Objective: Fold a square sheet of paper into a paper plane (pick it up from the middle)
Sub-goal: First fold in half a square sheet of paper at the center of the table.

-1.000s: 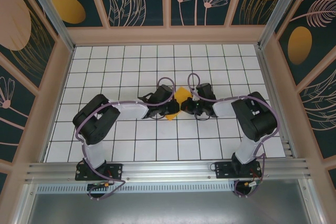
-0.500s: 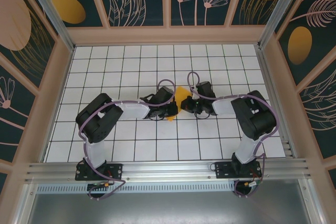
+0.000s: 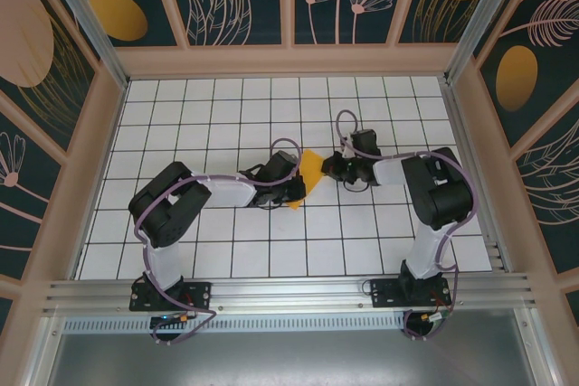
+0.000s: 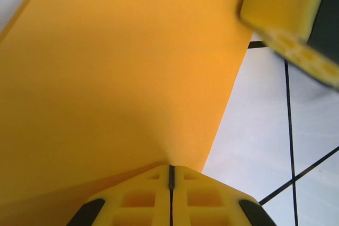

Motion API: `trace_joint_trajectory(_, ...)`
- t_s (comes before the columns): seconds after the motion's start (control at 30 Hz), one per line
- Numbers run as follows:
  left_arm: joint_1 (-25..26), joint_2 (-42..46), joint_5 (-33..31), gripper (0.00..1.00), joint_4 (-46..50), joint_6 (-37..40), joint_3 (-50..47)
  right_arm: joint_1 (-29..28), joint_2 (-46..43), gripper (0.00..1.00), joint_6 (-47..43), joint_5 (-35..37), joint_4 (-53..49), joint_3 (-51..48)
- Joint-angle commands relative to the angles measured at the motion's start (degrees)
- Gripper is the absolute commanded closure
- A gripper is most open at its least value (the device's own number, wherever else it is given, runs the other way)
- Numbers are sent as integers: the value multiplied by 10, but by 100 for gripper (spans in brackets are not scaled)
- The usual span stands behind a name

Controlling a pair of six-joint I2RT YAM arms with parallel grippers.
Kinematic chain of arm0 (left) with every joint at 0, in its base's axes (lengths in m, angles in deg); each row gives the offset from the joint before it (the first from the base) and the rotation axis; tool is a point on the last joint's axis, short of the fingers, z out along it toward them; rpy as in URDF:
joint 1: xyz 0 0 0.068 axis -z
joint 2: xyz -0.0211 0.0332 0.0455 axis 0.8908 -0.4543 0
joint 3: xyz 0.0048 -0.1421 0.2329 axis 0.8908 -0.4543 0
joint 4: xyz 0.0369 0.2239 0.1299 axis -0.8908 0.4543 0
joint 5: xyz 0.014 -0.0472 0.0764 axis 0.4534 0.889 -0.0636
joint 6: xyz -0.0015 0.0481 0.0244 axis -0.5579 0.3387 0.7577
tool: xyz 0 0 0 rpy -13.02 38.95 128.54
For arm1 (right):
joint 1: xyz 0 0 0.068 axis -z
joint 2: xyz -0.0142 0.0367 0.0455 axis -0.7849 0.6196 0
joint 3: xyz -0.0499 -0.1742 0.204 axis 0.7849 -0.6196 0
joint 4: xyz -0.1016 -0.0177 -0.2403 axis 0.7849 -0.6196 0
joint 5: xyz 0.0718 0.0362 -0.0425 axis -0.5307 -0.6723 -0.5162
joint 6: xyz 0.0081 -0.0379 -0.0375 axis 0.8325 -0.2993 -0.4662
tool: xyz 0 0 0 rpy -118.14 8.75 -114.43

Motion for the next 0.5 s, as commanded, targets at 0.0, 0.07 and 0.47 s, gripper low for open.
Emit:
trace_joint_trajectory(0.0, 3, -5, -5, 91, 88, 8, -29, 30, 33, 97, -23, 85, -19, 27)
trace_joint_trajectory(0.07, 3, -3, -6, 91, 88, 8, -27, 37, 44, 98, -26, 92, -26, 43)
trace_joint_trajectory(0.47, 3, 13, -21, 89, 79, 66, 9, 19, -75, 97, -36, 80, -30, 15)
